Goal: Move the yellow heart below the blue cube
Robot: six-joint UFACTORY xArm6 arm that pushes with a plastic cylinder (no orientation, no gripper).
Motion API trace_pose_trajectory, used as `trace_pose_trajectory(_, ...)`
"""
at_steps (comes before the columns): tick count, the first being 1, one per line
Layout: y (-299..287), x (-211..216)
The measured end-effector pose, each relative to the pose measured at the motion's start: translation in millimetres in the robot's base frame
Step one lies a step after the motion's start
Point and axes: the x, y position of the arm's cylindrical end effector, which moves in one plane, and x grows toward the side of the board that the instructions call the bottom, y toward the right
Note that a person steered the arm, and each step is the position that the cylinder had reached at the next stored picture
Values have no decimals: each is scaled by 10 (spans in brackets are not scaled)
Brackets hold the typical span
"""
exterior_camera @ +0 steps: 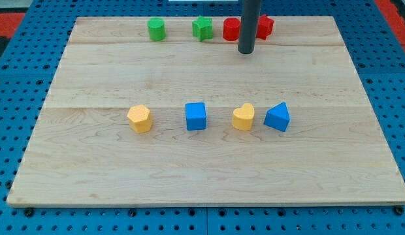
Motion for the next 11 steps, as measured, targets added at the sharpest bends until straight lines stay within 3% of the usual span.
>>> trace_pose_trajectory(1, 0, 0)
trace_pose_trajectory(3, -294, 393)
trace_pose_trajectory(4, 226, 755)
trace_pose_trajectory(5, 195, 1331)
trace_pose_trajectory(7, -722, 2099)
trace_pose_trajectory(8, -715, 2174)
trace_pose_trajectory(11, 223, 2165)
